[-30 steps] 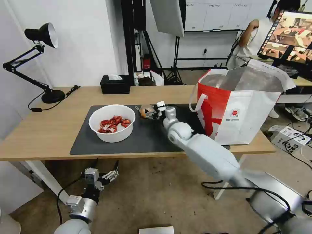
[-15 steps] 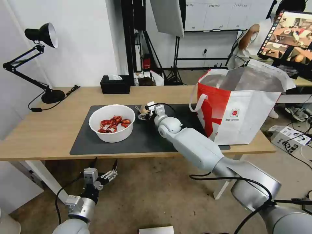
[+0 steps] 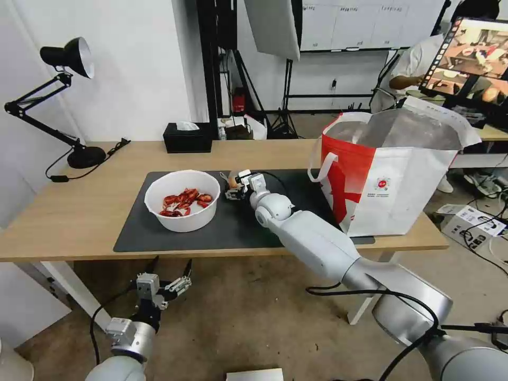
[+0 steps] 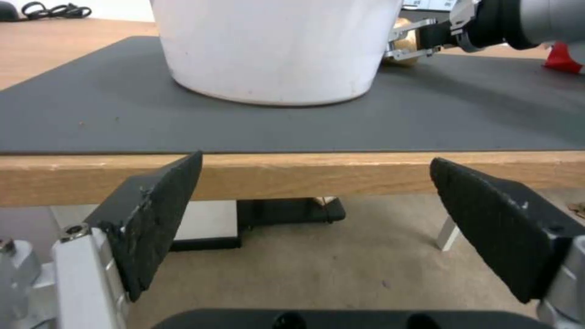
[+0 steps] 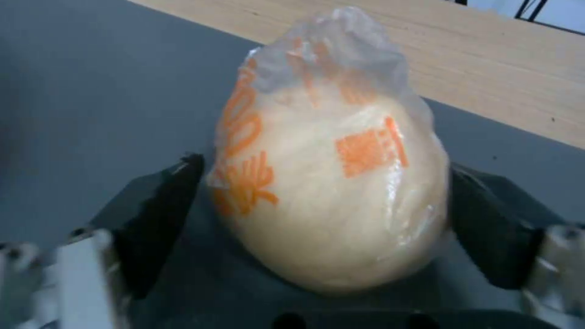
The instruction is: Pick up the trash from the table and place it into the takeout bag.
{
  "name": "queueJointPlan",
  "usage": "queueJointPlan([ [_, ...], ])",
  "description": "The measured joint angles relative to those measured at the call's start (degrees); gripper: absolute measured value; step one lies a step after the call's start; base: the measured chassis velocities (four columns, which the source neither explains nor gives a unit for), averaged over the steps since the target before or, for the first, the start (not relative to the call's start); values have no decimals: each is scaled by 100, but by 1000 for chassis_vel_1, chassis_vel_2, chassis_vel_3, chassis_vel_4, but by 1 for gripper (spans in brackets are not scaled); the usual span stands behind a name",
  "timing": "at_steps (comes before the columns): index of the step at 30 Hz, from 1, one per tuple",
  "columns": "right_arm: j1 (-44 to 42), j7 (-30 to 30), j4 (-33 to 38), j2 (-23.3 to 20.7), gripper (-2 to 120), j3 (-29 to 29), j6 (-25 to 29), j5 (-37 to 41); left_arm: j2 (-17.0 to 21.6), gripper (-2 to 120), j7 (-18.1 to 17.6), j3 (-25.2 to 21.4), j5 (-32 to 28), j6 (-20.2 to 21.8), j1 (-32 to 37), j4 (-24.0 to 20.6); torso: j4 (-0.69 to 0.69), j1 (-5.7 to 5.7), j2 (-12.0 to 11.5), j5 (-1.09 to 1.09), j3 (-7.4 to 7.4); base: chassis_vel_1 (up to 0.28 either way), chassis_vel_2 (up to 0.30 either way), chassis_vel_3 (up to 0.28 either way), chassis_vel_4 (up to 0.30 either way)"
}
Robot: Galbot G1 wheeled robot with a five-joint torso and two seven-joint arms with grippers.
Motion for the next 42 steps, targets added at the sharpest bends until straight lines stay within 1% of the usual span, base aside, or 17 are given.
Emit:
queueJointPlan([
  [1, 0, 0, 0, 0, 92, 0, 0, 0, 0, 100, 0, 0, 0, 0, 0, 0, 0, 0, 0, 0, 0, 0, 0, 0, 0],
  [4, -7, 33, 46, -55, 76, 2, -31, 7, 18, 100, 0, -11, -14, 0, 9, -16, 0, 0, 0, 0, 0, 0, 0, 0, 0],
  [5, -7, 33, 46, -55, 76, 2, -31, 7, 18, 100, 0, -11, -14, 0, 9, -16, 0, 0, 0, 0, 0, 0, 0, 0, 0],
  [8, -15, 81, 125, -105, 63, 2, -61, 26, 17, 100, 0, -12, -14, 0, 31, -19, 0, 0, 0, 0, 0, 0, 0, 0, 0],
  [9, -15, 81, 125, -105, 63, 2, -61, 26, 17, 100, 0, -12, -14, 0, 31, -19, 0, 0, 0, 0, 0, 0, 0, 0, 0],
  [15, -85, 222, 367, -299, 38, -4, -77, 127, 10, 100, 0, -12, -11, 0, 46, -44, 0, 0, 0, 1, 0, 0, 0, 0, 0],
  [18, -109, 257, 437, -347, 33, -4, -69, 141, 6, 100, 1, -12, -9, 0, 50, -48, 0, 0, 0, 1, 0, 0, 0, 0, 0],
  [20, -137, 283, 521, -409, 23, -3, -15, 140, -2, 100, 5, -12, -5, 0, 54, -49, 0, 0, 0, 1, 0, 0, 0, 0, 0],
  [21, -137, 283, 521, -409, 23, -3, -15, 140, -2, 100, 5, -12, -5, 0, 54, -49, 0, 0, 0, 1, 0, 0, 0, 0, 0],
  [22, -164, 296, 604, -470, 15, -4, 81, 114, -11, 100, 19, -11, 2, 0, 55, -48, 0, 0, 0, 1, 0, 0, 0, 0, 0],
  [24, -244, 366, 900, -656, 9, 18, 312, 9, -23, 100, 72, 11, 18, 0, 53, -35, 0, 0, 0, 1, 0, 0, 0, 0, 0],
  [29, -483, 548, 1610, -1049, 7, 177, 480, -118, -23, 100, 82, 38, 24, -1, 41, -41, 0, 0, 0, 1, 0, 0, 0, 0, 0],
  [30, -599, 644, 1974, -1219, 7, 267, 508, -180, -23, 100, 82, 33, 26, -1, 52, -64, 0, 0, 0, 2, 0, 0, 0, 0, 0],
  [32, -843, 768, 2686, -1547, 7, 511, 663, -474, -32, 100, 82, 7, 32, -1, 107, -99, 0, 0, 0, 1, 0, 0, 0, 0, 0],
  [37, -1065, 910, 3361, -1879, 7, 882, 978, -1076, -47, 100, 82, -19, 52, -14, 170, -123, -1, -1, 0, 2, 0, 0, 0, 0, 0],
  [40, -1188, 1538, 4036, -2122, 7, 1246, 911, -1324, -53, 100, 83, -33, 61, -37, 206, -159, 0, -1, 0, 2, -1, 0, 0, 0, 0],
  [42, -1215, 1734, 4243, -2202, 7, 1368, 841, -1381, -50, 100, 83, -32, 68, -40, 204, -161, 0, -1, 0, 1, -1, 0, 0, 0, 0],
])
